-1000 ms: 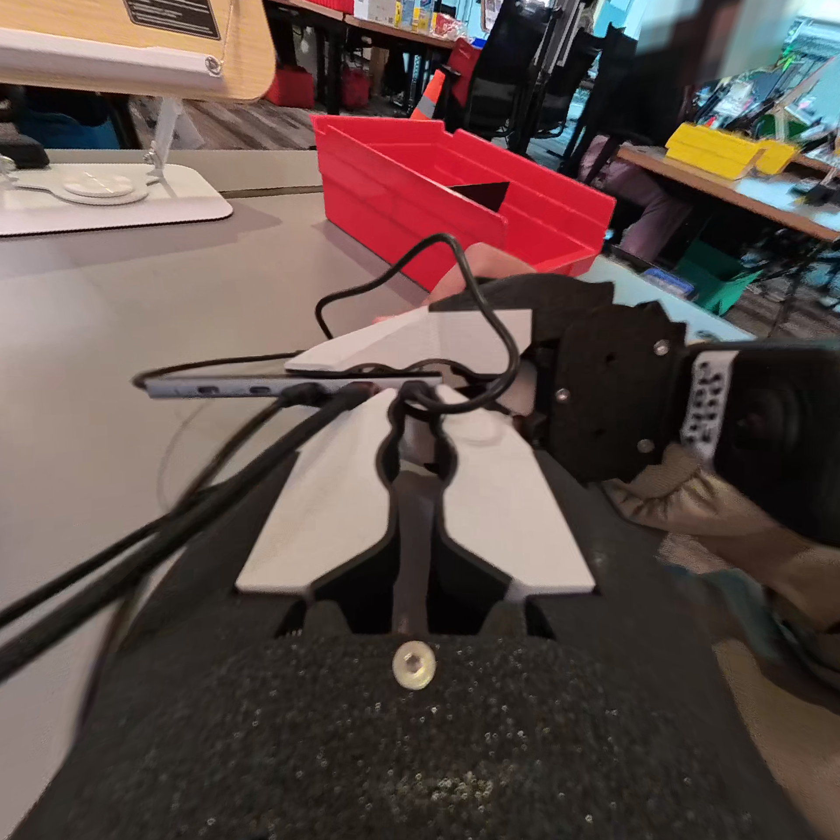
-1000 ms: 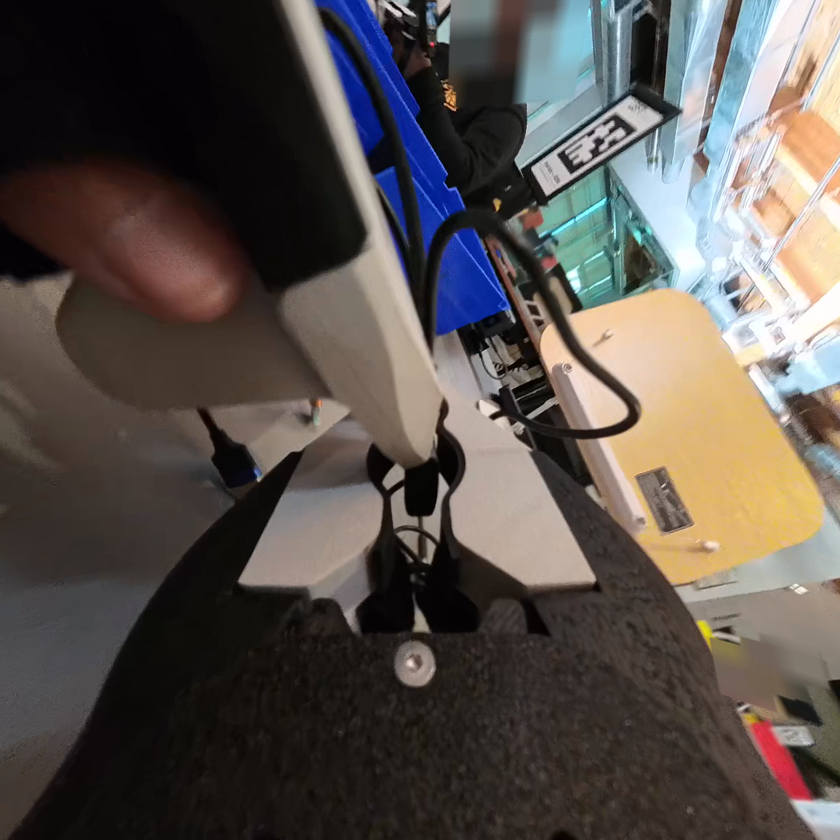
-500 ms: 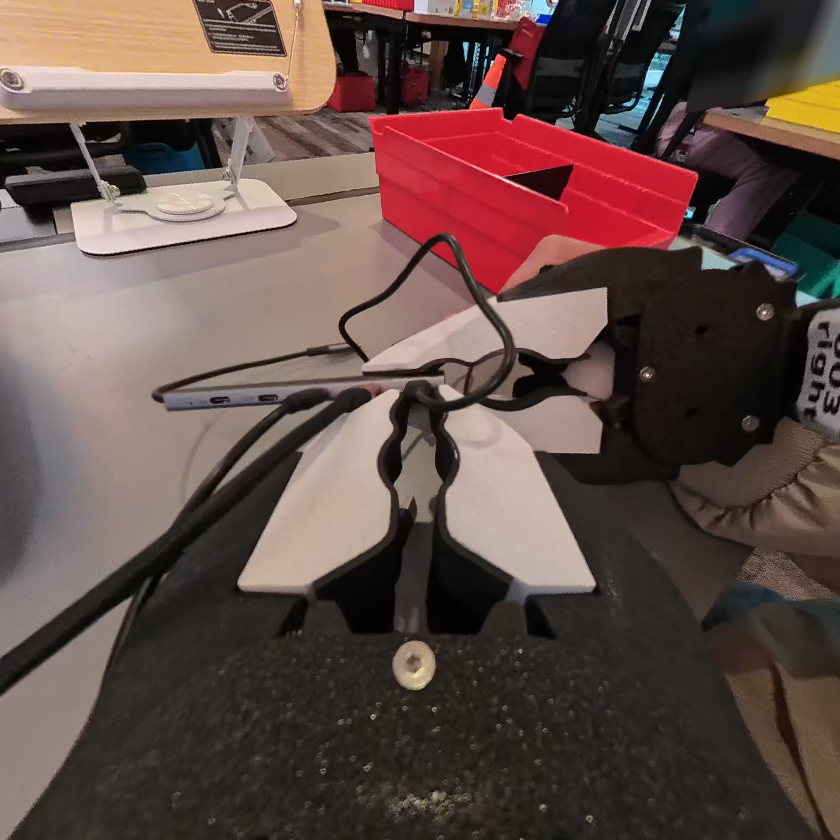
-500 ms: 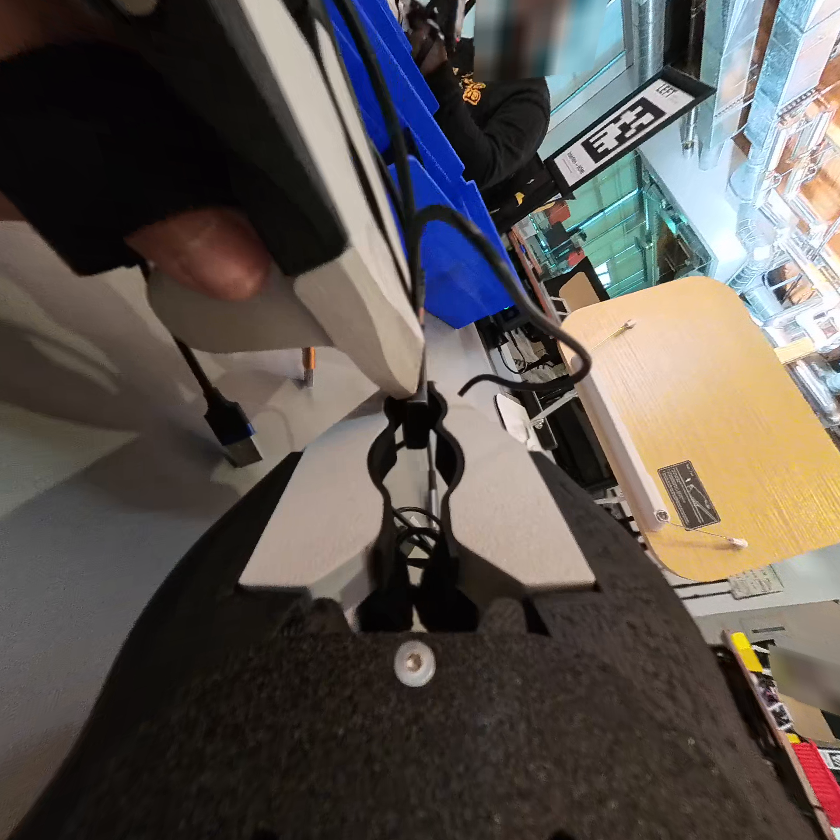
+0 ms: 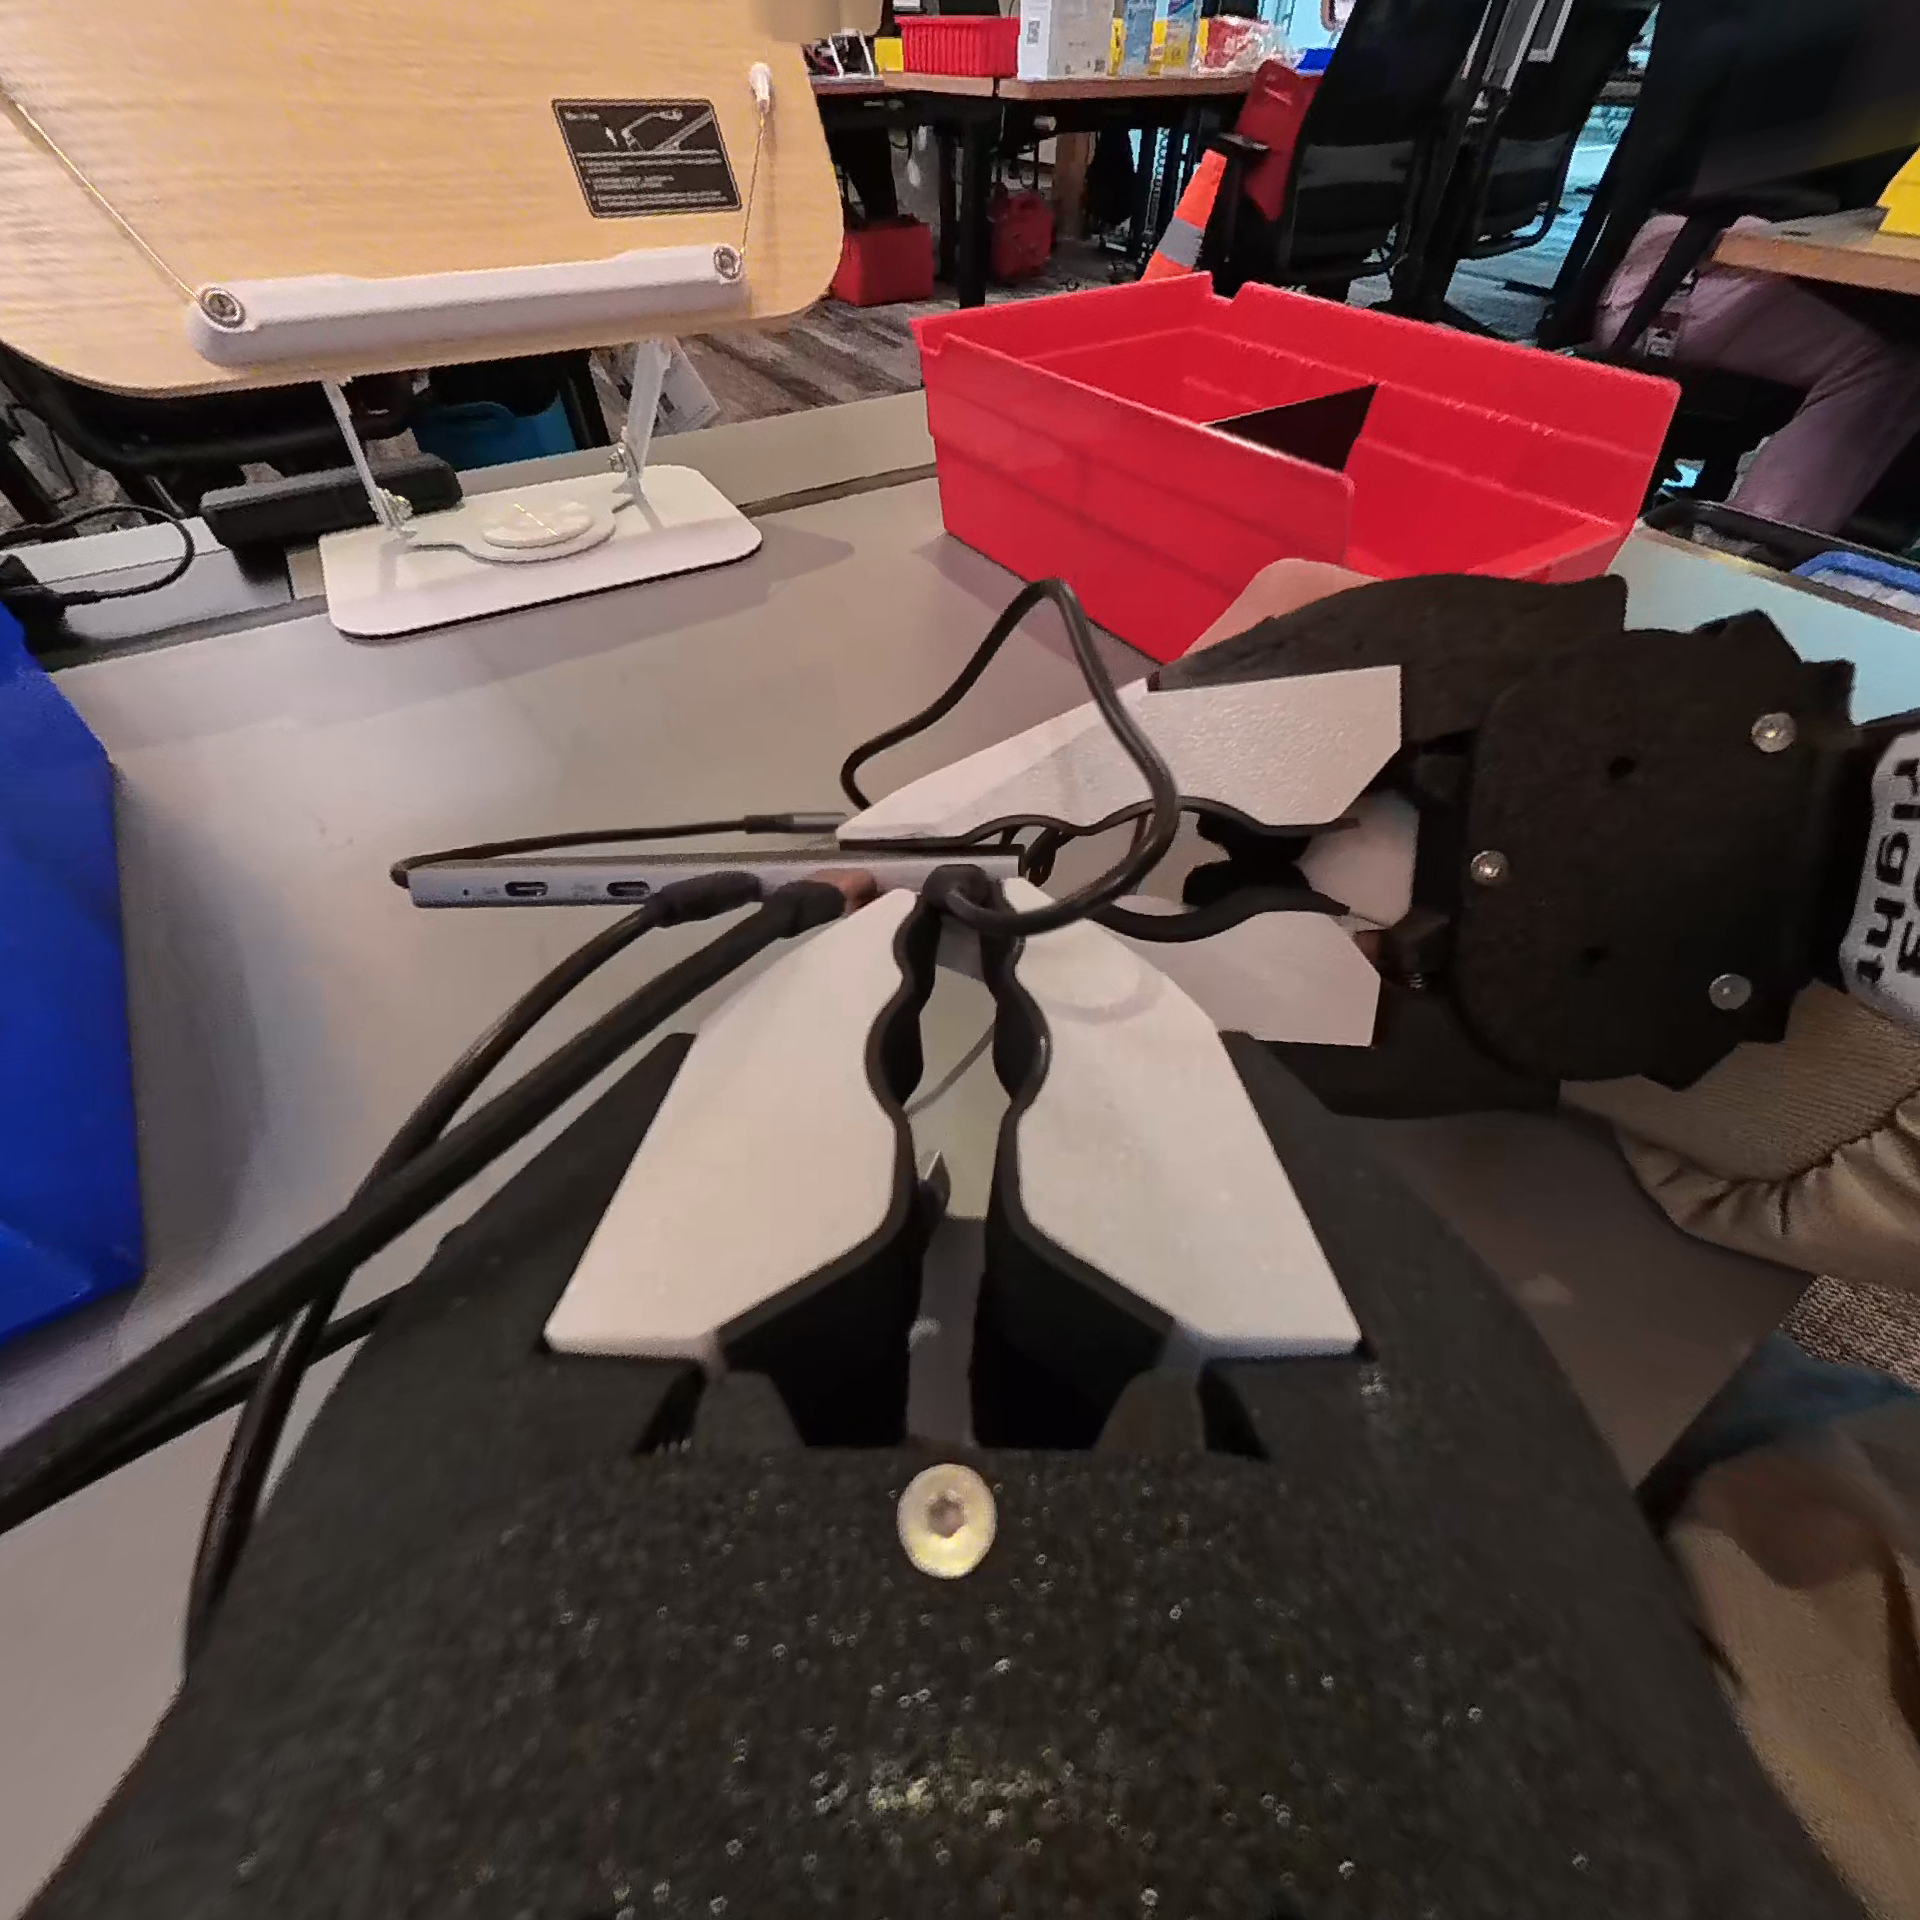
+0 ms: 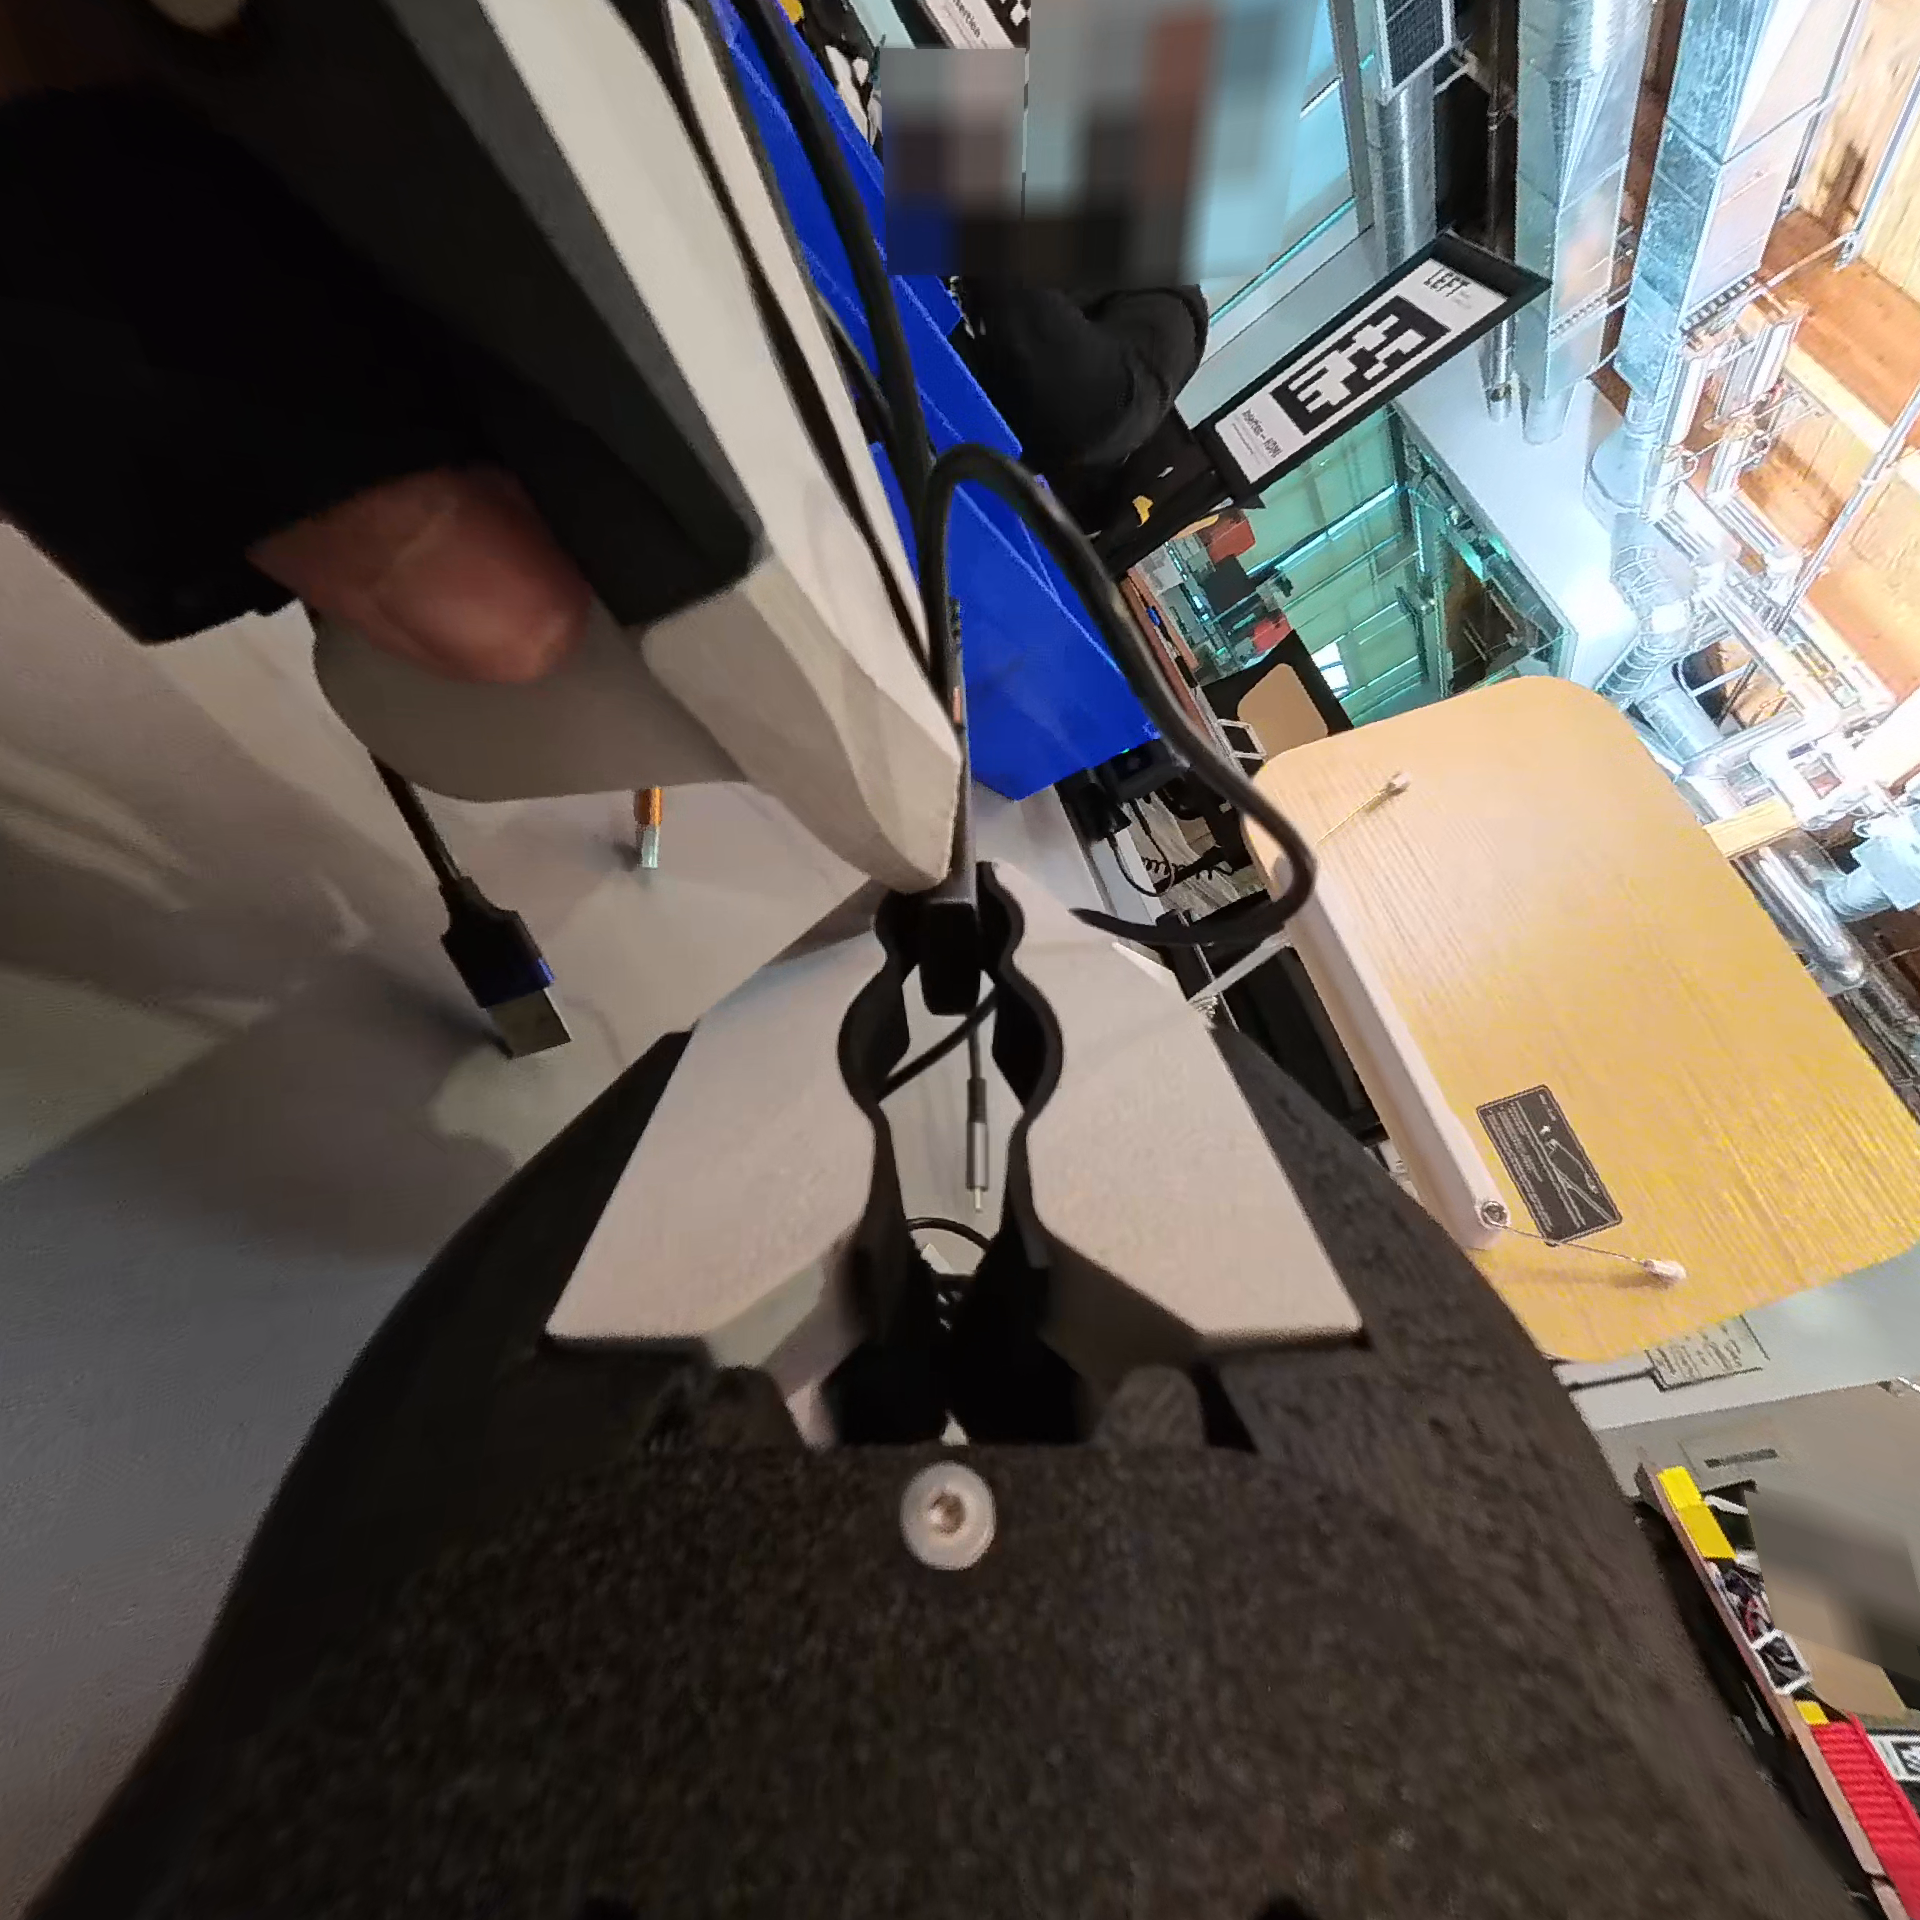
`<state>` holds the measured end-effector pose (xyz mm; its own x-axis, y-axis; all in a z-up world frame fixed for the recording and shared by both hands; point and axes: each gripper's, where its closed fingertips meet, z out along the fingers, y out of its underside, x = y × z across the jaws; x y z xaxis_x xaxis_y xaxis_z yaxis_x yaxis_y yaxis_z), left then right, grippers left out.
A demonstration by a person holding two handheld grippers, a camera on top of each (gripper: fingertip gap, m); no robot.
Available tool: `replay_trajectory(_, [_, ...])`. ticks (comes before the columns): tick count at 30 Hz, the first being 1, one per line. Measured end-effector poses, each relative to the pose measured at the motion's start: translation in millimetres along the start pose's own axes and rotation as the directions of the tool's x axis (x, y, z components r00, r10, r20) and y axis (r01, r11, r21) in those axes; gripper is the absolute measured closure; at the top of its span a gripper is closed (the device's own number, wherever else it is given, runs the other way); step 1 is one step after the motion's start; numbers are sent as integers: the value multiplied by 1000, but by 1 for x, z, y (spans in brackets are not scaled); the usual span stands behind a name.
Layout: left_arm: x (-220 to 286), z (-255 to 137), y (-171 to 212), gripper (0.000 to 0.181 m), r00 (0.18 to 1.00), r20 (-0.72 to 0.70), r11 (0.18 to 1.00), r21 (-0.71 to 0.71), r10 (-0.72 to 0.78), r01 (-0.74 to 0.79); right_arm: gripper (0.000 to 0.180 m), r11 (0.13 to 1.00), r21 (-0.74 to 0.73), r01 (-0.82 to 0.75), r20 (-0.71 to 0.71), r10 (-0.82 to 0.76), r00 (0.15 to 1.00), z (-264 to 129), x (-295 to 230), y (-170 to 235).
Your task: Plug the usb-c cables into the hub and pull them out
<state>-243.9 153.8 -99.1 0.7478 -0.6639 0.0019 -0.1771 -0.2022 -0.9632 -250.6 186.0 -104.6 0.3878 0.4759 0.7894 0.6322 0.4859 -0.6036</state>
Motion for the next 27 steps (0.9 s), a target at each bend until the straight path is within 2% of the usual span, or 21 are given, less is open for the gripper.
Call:
replay_trajectory(4, [0, -5, -3, 175, 1000, 0, 1000, 23, -1, 1, 170, 999, -13, 30, -4, -30, 1000, 1, -1, 0])
replay_trajectory(5, [0, -13, -17, 177, 1000, 13, 994, 105, 25, -27, 170, 996, -83, 32, -15, -33, 999, 3, 2, 12])
replay_trajectory(6, [3, -24, -33, 179, 994, 45, 979, 173, 99, -105, 170, 970, -239, 48, -10, -52, 999, 5, 6, 44])
replay_trajectory(7, [6, -30, -41, 181, 985, 68, 967, 190, 160, -170, 170, 959, -276, 56, -14, -63, 998, 1, 12, 63])
replay_trajectory(8, [8, -30, -40, 181, 990, 47, 973, 179, 136, -142, 170, 978, -207, 23, -48, -34, 998, -6, 25, 54])
replay_trajectory(10, [6, -25, -27, 181, 999, -34, 993, 113, -13, 17, 170, 997, -56, -45, -76, 41, 996, -16, 41, 16])
replay_trajectory(13, [-2, -24, -43, 181, 996, -73, 990, 130, -47, 56, 170, 985, -167, -43, 74, 56, 996, -7, 5, 42])
replay_trajectory(14, [-2, -26, -52, 181, 996, -83, 990, 135, -33, 44, 170, 987, -158, -19, 103, 36, 994, -7, -3, 39])
replay_trajectory(17, [0, -30, -67, 181, 989, -139, 993, 105, -45, 60, 170, 986, -164, -39, 111, 58, 992, -6, -8, 37])
replay_trajectory(20, [-1, -29, -63, 181, 980, -181, 995, 28, -85, 91, 171, 986, -148, -79, 98, 94, 991, -8, -3, 31])
replay_trajectory(23, [-3, -29, -56, 176, 977, -182, 993, 17, -110, 115, 171, 965, -148, -217, 41, 225, 974, -9, 12, 30])
replay_trajectory(27, [29, -25, -37, 167, 950, -276, 989, -22, -146, 145, 171, 918, -160, -362, -31, 362, 932, -8, 28, 40])
